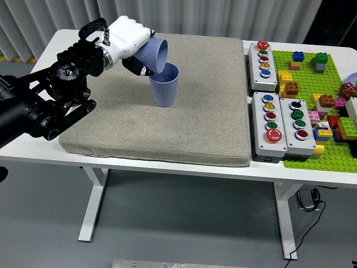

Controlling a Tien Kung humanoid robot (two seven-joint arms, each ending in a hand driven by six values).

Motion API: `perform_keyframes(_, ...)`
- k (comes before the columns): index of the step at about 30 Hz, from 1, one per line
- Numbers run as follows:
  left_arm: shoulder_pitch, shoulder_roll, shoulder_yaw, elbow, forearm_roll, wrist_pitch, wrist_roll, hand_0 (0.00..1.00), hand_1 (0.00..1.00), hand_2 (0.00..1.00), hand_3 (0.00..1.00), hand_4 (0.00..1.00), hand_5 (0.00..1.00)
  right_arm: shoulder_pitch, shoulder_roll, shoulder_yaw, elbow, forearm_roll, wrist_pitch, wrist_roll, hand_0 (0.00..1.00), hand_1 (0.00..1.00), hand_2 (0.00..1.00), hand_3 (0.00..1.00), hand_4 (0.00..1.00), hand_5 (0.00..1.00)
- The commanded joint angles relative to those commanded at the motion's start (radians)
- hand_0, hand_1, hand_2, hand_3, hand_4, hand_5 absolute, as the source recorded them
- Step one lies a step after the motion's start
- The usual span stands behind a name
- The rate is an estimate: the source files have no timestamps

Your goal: Pick cup pour cup place

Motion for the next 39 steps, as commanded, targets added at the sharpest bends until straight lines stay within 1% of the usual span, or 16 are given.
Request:
perform_keyframes(15,-0.002,0.002,0.003,-0.006,0.011,0.003,0.003,0.551,0.455,0.466,0.479,0.840,0.295,-0.001,0.001,0.001,0.000,0.000,-0.001,-0.001,0.697,0.634,0.596,0.594,0.002,0.247)
perform_keyframes(17,0.000,0.002,0.001,-0.005,0.008,0.005,0.003,0.551,0.455,0.466,0.479,0.840,0.295,-0.001,0.001,0.000,0.000,0.000,-0.001,-0.001,0.697,0.634,0.596,0.594,0.002,0.247)
perform_keyframes(19,0.006,0.003,-0.003,-0.003,-0.024,0.018,-0.005,0.551,0.454,0.467,0.479,0.839,0.296,-0.002,0.001,0.000,0.000,-0.001,-0.001,-0.001,0.697,0.634,0.596,0.595,0.002,0.249)
perform_keyframes(20,0.012,0.001,-0.006,0.003,-0.048,0.034,-0.013,0.551,0.454,0.467,0.479,0.839,0.296,-0.003,0.001,0.000,0.000,0.000,-0.001,-0.001,0.697,0.634,0.596,0.595,0.002,0.249)
perform_keyframes(22,0.030,-0.005,-0.018,0.017,-0.128,0.074,-0.033,0.551,0.454,0.467,0.479,0.839,0.296,-0.006,0.002,0.002,0.000,-0.001,0.000,-0.001,0.697,0.634,0.596,0.595,0.002,0.249)
perform_keyframes(23,0.033,-0.006,-0.020,0.020,-0.172,0.083,-0.036,0.551,0.454,0.467,0.479,0.839,0.296,-0.006,0.002,0.002,0.000,-0.001,0.000,-0.001,0.697,0.634,0.596,0.595,0.002,0.249)
perform_keyframes(25,0.063,-0.015,-0.057,0.022,-0.255,0.123,-0.058,0.547,0.450,0.468,0.479,0.835,0.295,-0.009,0.004,0.005,0.000,-0.005,0.000,-0.002,0.697,0.634,0.596,0.595,0.002,0.249)
perform_keyframes(28,0.105,-0.027,-0.122,0.025,-0.379,0.166,-0.082,0.547,0.450,0.468,0.479,0.835,0.295,-0.013,0.006,0.009,0.000,-0.010,0.001,-0.002,0.697,0.634,0.596,0.595,0.002,0.249)
perform_keyframes(30,0.117,-0.028,-0.143,0.025,-0.463,0.172,-0.088,0.546,0.450,0.469,0.479,0.835,0.296,-0.015,0.007,0.010,0.000,-0.012,0.001,-0.002,0.697,0.634,0.596,0.595,0.002,0.249)
perform_keyframes(33,0.163,-0.029,-0.209,0.031,-0.590,0.189,-0.112,0.546,0.450,0.469,0.479,0.835,0.296,-0.020,0.007,0.011,0.000,-0.013,0.002,-0.002,0.697,0.634,0.596,0.595,0.002,0.249)
perform_keyframes(36,0.205,-0.037,-0.268,0.034,-0.703,0.229,-0.165,0.548,0.450,0.469,0.478,0.832,0.296,-0.021,0.008,0.011,0.000,-0.014,0.002,-0.002,0.697,0.634,0.595,0.595,0.002,0.248)
perform_keyframes(39,0.254,-0.048,-0.310,0.029,-0.824,0.274,-0.224,0.548,0.450,0.469,0.478,0.832,0.296,-0.021,0.009,0.013,0.000,-0.015,0.002,-0.002,0.697,0.634,0.595,0.595,0.002,0.248)
